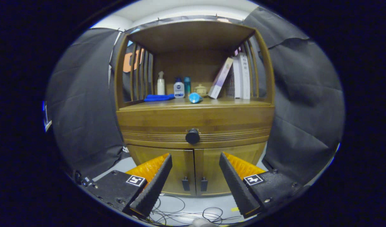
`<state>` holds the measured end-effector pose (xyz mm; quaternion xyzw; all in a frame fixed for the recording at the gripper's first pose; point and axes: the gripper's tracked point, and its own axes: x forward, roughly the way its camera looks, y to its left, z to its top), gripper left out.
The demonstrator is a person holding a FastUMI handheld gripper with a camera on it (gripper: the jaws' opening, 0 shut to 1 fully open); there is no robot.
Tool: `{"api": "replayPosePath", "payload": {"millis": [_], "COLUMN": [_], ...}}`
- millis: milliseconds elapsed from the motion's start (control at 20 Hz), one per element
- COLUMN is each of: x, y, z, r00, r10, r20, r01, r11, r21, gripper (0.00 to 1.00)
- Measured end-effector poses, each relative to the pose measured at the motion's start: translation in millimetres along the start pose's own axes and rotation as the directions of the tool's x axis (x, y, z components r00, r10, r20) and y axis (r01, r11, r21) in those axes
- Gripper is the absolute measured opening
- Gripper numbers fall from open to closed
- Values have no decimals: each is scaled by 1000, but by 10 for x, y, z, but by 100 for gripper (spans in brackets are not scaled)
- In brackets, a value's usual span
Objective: Pull open the drawer, take out the items inside it, and place them on the countertop above the cabinet.
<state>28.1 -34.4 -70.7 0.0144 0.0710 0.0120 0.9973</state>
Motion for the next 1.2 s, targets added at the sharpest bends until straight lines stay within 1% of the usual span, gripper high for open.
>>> {"api": "replayPosePath", "payload": {"millis": [150,200,300,400,450,550,650,800,1200], "x": [-495,-615,-809,-923,-954,-1004,-1002,-1013,-1027], "y": [121,138,128,48,27,69,42,29,63], "z": [171,258,478,558,556,571,536,567,553], "r00": [999,999,995,993,993,993,994,992,992], "r10": [27,36,24,-10,-25,-15,-23,-32,-22], "r20": [27,38,100,120,113,115,109,120,123], "r01": [-30,-39,-33,6,22,12,20,31,24], "r11": [996,994,996,999,1000,1000,999,999,1000], "r21": [89,100,83,34,21,23,30,9,-14], "gripper": [99,99,99,98,99,99,99,99,99]}}
